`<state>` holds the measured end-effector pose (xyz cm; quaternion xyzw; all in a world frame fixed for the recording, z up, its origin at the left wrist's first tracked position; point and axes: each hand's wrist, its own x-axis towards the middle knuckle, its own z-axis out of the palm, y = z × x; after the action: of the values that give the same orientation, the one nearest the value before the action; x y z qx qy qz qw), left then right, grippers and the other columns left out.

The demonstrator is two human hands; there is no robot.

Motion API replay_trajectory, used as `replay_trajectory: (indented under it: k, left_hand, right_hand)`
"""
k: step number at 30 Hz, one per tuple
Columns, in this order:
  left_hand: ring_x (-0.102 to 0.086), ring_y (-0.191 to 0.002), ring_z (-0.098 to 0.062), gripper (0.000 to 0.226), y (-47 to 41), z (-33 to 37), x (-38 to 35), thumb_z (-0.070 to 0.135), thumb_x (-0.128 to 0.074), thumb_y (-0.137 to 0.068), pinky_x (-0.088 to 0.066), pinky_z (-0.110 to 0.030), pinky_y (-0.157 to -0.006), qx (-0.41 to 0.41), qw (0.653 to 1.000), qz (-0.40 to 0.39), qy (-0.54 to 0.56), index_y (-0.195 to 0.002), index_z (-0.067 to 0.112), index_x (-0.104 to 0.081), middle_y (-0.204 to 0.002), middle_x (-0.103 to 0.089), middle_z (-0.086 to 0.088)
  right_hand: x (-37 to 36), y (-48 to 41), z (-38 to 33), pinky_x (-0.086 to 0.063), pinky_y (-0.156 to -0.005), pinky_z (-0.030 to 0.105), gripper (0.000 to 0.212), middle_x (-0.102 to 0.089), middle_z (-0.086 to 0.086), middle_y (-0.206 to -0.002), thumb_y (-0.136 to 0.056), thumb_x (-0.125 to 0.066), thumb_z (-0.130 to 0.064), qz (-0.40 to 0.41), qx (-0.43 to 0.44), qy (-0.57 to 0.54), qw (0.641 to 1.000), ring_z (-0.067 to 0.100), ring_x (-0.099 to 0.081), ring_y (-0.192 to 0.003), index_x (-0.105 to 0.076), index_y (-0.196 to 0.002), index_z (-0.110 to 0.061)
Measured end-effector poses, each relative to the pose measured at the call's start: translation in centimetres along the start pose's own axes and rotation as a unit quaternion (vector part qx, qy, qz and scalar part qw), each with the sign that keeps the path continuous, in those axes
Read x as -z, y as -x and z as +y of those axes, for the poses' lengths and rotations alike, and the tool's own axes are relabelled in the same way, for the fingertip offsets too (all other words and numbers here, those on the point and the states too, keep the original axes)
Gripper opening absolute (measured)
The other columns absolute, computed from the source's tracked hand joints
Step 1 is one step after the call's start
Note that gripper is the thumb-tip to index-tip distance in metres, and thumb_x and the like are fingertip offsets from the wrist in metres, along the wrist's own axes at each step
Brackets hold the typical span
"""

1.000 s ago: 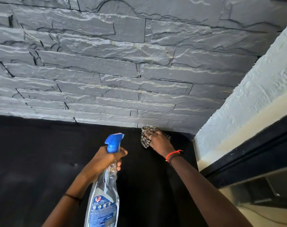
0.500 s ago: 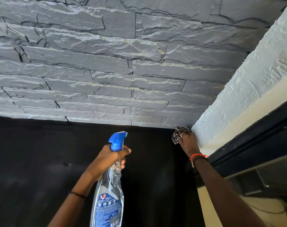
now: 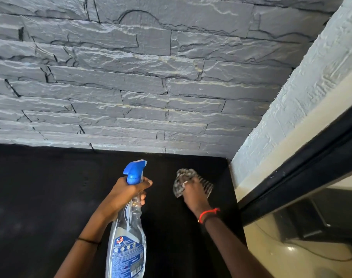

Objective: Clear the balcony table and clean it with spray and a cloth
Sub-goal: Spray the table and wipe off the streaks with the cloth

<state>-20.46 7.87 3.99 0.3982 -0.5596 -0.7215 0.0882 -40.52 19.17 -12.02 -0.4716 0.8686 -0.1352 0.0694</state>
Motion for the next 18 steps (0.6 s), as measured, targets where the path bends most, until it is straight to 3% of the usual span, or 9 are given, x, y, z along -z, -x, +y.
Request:
replay_trajectory:
  k: [3,5,6,9,11,12,14,16,18]
  left_hand:
    - [-0.051,-0.045,-0.017,0.011,0.6,-0.1,-0.4,0.013,-0.068,-0.085,-0.045,-0.030,-0.049,-0.006,1.000,0.011,-0.002,-0.088,0.006,-0.060,-0.051,-0.052,-0.005]
    - [-0.051,-0.045,-0.017,0.011,1.1,-0.3,-0.6,0.013,-0.068,-0.085,-0.045,-0.030,-0.050,-0.007,1.000,0.015,0.000,-0.087,0.006,-0.061,-0.051,-0.052,-0.005]
    - [-0.051,-0.045,-0.017,0.010,1.4,-0.3,-0.7,0.013,-0.068,-0.085,-0.045,-0.030,-0.051,-0.009,1.000,0.016,0.001,-0.087,0.006,-0.061,-0.051,-0.052,-0.005]
    - [-0.051,-0.046,-0.017,0.011,2.2,-0.5,-0.7,0.013,-0.068,-0.085,-0.045,-0.030,-0.051,-0.013,1.000,0.016,0.001,-0.088,0.007,-0.060,-0.052,-0.052,-0.006]
    - [-0.051,-0.045,-0.017,0.012,3.0,-0.7,-0.6,0.014,-0.068,-0.085,-0.045,-0.030,-0.051,-0.014,1.000,0.018,-0.001,-0.088,0.007,-0.060,-0.052,-0.052,-0.006]
    - [-0.051,-0.046,-0.017,0.012,3.7,-0.9,-0.5,0.014,-0.068,-0.085,-0.045,-0.030,-0.051,-0.016,1.000,0.021,-0.003,-0.088,0.007,-0.060,-0.052,-0.052,-0.006]
    - [-0.052,-0.046,-0.017,0.012,4.8,-1.1,-0.3,0.015,-0.068,-0.085,-0.046,-0.030,-0.051,-0.021,0.999,0.028,-0.009,-0.088,0.007,-0.059,-0.052,-0.053,-0.005]
    - [-0.052,-0.047,-0.017,0.012,6.5,-1.6,0.0,0.015,-0.067,-0.086,-0.047,-0.030,-0.051,-0.027,0.999,0.040,-0.009,-0.087,0.007,-0.059,-0.053,-0.053,-0.006]
    - [-0.053,-0.047,-0.017,0.012,8.4,-2.3,0.2,0.015,-0.067,-0.086,-0.048,-0.030,-0.052,-0.031,0.998,0.059,-0.004,-0.086,0.007,-0.058,-0.055,-0.053,-0.007]
  right_hand:
    - [-2.3,7.1,-3.4,-0.020,-0.114,0.028,0.049,-0.046,-0.005,-0.142,-0.088,-0.028,-0.020,-0.057,0.080,-0.031,0.995,0.018,-0.030,-0.138,-0.055,-0.129,-0.013]
    - [-3.3,12.3,-3.7,-0.028,-0.110,0.029,0.050,-0.057,-0.006,-0.131,-0.084,-0.028,-0.026,-0.095,0.126,-0.009,0.987,0.014,-0.049,-0.125,-0.063,-0.120,-0.017]
    - [-3.1,14.7,-3.5,-0.024,-0.110,0.028,0.046,-0.062,-0.010,-0.124,-0.083,-0.034,-0.028,-0.102,0.144,-0.015,0.984,0.011,-0.058,-0.115,-0.067,-0.114,-0.021]
    - [-1.2,21.3,-0.7,-0.024,-0.104,0.031,0.037,-0.061,-0.021,-0.119,-0.089,-0.036,-0.034,-0.048,0.152,0.012,0.987,0.004,-0.057,-0.101,-0.065,-0.112,-0.033]
    - [0.9,23.7,2.0,-0.028,-0.102,0.041,0.035,-0.053,-0.012,-0.130,-0.097,-0.029,-0.039,0.030,0.126,0.030,0.991,0.013,-0.054,-0.111,-0.057,-0.119,-0.037]
    - [2.0,24.0,3.2,-0.028,-0.103,0.043,0.033,-0.052,-0.002,-0.134,-0.094,-0.035,-0.039,0.045,0.084,0.025,0.995,0.023,-0.051,-0.117,-0.056,-0.119,-0.038]
    - [3.8,22.8,4.7,-0.021,-0.104,0.042,0.047,-0.046,0.014,-0.135,-0.080,-0.042,-0.030,0.045,0.030,0.015,0.998,0.037,-0.037,-0.125,-0.050,-0.124,-0.042]
    - [4.0,20.6,4.9,-0.008,-0.110,0.029,0.065,-0.037,0.009,-0.145,-0.082,-0.044,-0.013,0.031,0.009,0.002,0.999,0.027,-0.015,-0.139,-0.031,-0.140,-0.041]
    - [3.6,18.3,3.4,0.005,-0.110,0.015,0.076,-0.027,0.003,-0.150,-0.077,-0.059,0.003,-0.010,0.002,-0.009,1.000,0.018,-0.017,-0.141,-0.035,-0.141,-0.032]
